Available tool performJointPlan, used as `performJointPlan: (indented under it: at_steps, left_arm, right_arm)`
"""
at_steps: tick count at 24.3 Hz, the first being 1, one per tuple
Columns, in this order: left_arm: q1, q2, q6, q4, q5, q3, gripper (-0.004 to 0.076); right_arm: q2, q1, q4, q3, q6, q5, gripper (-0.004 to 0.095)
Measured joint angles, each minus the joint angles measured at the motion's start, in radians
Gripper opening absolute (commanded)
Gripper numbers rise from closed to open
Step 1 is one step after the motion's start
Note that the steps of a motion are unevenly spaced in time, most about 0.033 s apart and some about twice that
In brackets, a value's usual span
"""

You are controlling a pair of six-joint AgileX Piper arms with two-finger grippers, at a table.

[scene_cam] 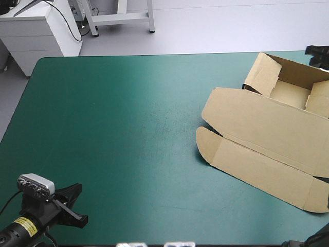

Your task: Fold the box

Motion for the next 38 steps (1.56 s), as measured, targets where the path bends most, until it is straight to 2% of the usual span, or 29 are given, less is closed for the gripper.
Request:
performJointPlan:
  at_steps: [8,11,13,15,17,21,27,30,33,38]
  left_arm:
    - [0.000,0.000,0.000,-0.016,-0.001,0.000,-0.0008]
    - [0.000,0.000,0.000,-0.021,-0.001,0.000,-0.0008]
    - [0.000,0.000,0.000,-0.023,-0.001,0.000,-0.0008]
    - [0.000,0.000,0.000,-0.023,-0.001,0.000,-0.0008]
    - [0.000,0.000,0.000,-0.023,-0.001,0.000,-0.0008]
    - [0.000,0.000,0.000,-0.023,-0.030,0.000,-0.0008]
    - [0.000,0.000,0.040,-0.030,-0.069,0.000,-0.0008]
    - [0.000,-0.001,0.076,-0.046,-0.070,0.000,-0.0008]
    - [0.000,-0.038,0.085,-0.052,-0.070,0.001,-0.0008]
    - [0.000,-0.142,0.090,-0.052,-0.041,0.001,-0.0008]
  right_arm:
    - [-0.084,0.294,-0.063,0.146,-0.033,0.000,0.0000]
    - [-0.131,0.435,-0.167,0.194,-0.015,0.000,0.0000]
    - [-0.181,0.538,-0.277,0.246,0.023,-0.008,0.0000]
    - [-0.243,0.631,-0.388,0.320,0.060,-0.040,0.0000]
    - [-0.307,0.688,-0.448,0.400,0.076,-0.077,-0.0010]
    - [-0.525,0.724,-0.469,0.656,0.084,-0.210,-0.0020]
    - [-1.091,0.724,-0.472,1.163,0.106,-0.537,-0.0020]
    - [-1.290,0.724,-0.504,1.302,0.153,-0.631,-0.0020]
    - [-1.444,0.724,-0.545,1.426,0.220,-0.653,-0.0020]
    - [-1.490,0.724,-0.554,1.474,0.247,-0.637,-0.0020]
